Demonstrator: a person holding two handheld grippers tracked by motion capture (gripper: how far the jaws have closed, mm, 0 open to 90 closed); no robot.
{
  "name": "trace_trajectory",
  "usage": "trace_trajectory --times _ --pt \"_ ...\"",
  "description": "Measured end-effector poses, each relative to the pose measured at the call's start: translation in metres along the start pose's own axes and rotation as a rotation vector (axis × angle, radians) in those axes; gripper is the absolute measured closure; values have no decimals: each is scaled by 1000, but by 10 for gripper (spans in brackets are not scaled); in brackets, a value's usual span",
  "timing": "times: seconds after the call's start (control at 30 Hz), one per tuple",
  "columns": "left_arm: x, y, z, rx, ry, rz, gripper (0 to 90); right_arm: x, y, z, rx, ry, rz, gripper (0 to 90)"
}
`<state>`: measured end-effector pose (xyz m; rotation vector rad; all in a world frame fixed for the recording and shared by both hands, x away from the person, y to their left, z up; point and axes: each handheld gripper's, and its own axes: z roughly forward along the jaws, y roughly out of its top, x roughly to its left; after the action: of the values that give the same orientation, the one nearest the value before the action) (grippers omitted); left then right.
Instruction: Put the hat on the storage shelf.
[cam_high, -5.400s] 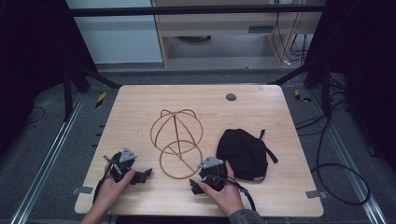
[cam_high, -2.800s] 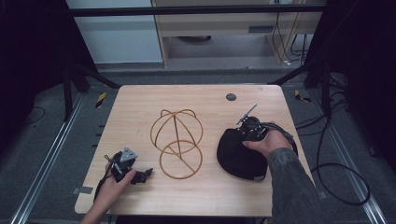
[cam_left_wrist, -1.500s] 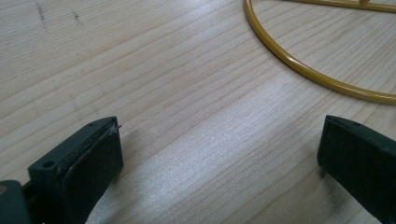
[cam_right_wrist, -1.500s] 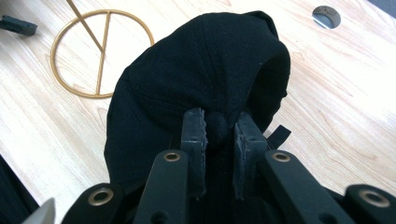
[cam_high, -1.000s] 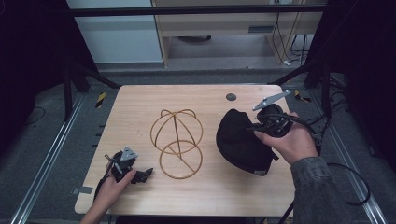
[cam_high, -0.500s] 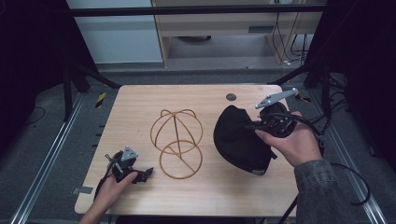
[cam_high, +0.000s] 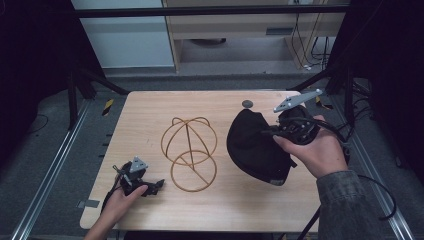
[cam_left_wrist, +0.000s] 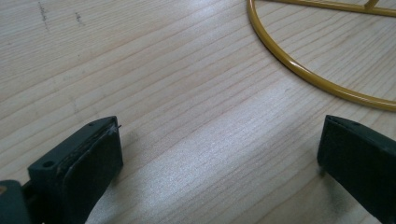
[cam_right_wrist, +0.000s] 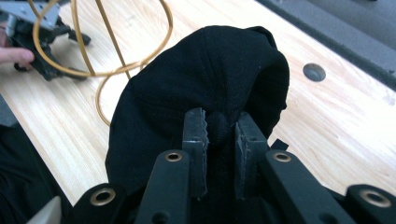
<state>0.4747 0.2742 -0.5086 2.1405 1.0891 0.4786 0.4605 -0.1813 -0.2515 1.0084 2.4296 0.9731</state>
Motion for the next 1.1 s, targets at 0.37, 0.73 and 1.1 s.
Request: trace_trajectory --times 0.37,0.73,1.1 --pt "0 0 0 0 0 0 0 8 19 -14 -53 1 -17 779" --pt "0 0 0 0 0 0 0 23 35 -23 -110 23 -46 780" --pt "0 0 0 1 1 -1 0 27 43 -28 -142 34 -51 781"
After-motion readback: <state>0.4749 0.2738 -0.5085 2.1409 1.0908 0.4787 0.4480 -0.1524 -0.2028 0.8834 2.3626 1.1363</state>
